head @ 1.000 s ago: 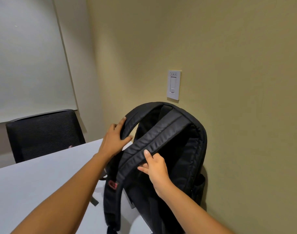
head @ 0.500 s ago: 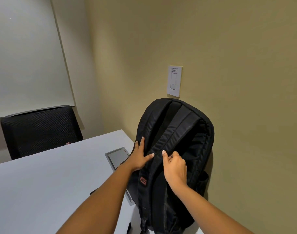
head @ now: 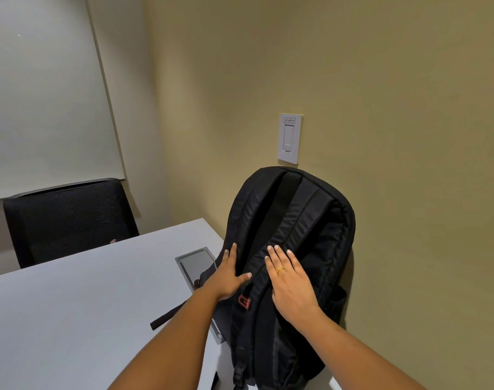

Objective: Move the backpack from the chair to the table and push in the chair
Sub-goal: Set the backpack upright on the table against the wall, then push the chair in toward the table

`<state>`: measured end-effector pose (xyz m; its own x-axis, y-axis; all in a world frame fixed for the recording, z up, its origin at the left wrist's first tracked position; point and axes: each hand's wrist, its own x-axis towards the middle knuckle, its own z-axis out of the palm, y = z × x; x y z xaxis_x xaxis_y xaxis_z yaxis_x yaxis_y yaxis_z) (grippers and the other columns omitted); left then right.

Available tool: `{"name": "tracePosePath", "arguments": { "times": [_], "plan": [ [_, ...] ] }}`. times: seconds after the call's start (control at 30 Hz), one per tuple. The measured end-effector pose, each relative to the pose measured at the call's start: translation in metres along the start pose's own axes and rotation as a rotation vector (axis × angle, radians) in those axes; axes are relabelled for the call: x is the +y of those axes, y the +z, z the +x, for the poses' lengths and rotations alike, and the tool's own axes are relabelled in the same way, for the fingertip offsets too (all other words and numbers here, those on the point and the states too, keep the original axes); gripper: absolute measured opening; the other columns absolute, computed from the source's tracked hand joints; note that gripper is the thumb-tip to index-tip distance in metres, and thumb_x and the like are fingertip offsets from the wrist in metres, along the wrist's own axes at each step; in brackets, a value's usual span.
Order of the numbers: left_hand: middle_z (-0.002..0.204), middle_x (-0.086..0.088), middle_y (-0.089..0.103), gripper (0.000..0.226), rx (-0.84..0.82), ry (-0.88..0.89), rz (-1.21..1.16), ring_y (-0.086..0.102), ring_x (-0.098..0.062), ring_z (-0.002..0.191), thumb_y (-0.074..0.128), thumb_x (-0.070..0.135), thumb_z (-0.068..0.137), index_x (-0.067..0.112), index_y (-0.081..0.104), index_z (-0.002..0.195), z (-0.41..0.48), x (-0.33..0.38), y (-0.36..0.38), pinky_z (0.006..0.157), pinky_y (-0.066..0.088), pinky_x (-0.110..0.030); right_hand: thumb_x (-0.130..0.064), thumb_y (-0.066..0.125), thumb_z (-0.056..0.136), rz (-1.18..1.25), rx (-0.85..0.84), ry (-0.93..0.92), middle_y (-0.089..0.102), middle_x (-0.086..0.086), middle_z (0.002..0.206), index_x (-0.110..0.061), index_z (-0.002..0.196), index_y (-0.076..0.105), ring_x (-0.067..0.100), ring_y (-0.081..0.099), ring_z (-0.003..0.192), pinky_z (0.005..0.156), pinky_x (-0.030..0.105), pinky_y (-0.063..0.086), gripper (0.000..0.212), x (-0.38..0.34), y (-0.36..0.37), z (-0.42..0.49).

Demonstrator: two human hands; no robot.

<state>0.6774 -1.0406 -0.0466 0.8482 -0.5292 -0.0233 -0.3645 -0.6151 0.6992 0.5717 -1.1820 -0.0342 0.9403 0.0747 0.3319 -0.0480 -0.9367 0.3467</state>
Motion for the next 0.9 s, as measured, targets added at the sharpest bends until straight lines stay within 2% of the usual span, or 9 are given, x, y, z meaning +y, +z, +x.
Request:
{"name": "tracePosePath", "arguments": {
  "times": [0.1,0.23,0.43,0.63,0.9],
  "plan": [
    [0.157,-0.010,-0.006,0.090,0.000,-0.023,0.013,0.008,-0.027,0.143,0.055,0.036,0.090,0.020,-0.014,0.145,-0.018,-0.003,0.003,0.116,0.016,-0.044,-0.025,0.033,0.096,0.029,-0.024,-0.019,-0.011,0.012,0.155,-0.005,0.143,-0.004,0.025,-0.014,0.141,0.107,0.039,-0.019,0.063,-0.004,-0.005,-0.008],
    [0.157,-0.010,-0.004,0.090,-0.012,-0.034,0.068,0.010,-0.028,0.143,0.055,0.038,0.089,0.020,-0.012,0.146,-0.022,-0.007,0.005,0.116,0.018,-0.045,-0.031,0.036,0.095,0.062,-0.069,-0.008,-0.005,0.012,0.155,-0.006,0.144,0.006,0.025,-0.011,0.142,0.110,0.042,-0.015,0.063,-0.007,-0.009,-0.001],
    [0.157,-0.010,0.001,0.087,-0.075,-0.071,0.159,0.012,-0.030,0.143,0.054,0.042,0.089,0.019,-0.006,0.147,-0.051,-0.018,0.008,0.113,0.020,-0.053,-0.036,0.041,0.093,0.191,-0.186,0.044,-0.005,0.008,0.156,-0.012,0.145,0.012,0.022,-0.015,0.141,0.112,0.054,0.000,0.064,-0.027,-0.014,-0.022],
    [0.157,-0.007,0.007,0.082,-0.104,-0.127,0.290,0.012,-0.028,0.143,0.049,0.047,0.090,0.022,-0.004,0.147,-0.086,-0.032,0.021,0.112,0.014,-0.057,-0.045,0.035,0.095,0.354,-0.235,0.123,0.003,0.007,0.157,-0.015,0.145,0.014,0.027,-0.004,0.142,0.114,0.051,0.007,0.063,-0.052,-0.016,-0.053],
    [0.157,-0.006,0.007,0.075,-0.174,-0.140,0.438,0.010,-0.025,0.143,0.040,0.053,0.091,0.027,-0.003,0.147,-0.142,-0.038,0.047,0.110,0.009,-0.060,-0.049,0.029,0.095,0.352,-0.352,0.178,0.004,0.009,0.156,-0.015,0.145,0.011,0.026,-0.002,0.143,0.114,0.049,0.007,0.063,-0.072,-0.017,-0.114]
  ]
}}
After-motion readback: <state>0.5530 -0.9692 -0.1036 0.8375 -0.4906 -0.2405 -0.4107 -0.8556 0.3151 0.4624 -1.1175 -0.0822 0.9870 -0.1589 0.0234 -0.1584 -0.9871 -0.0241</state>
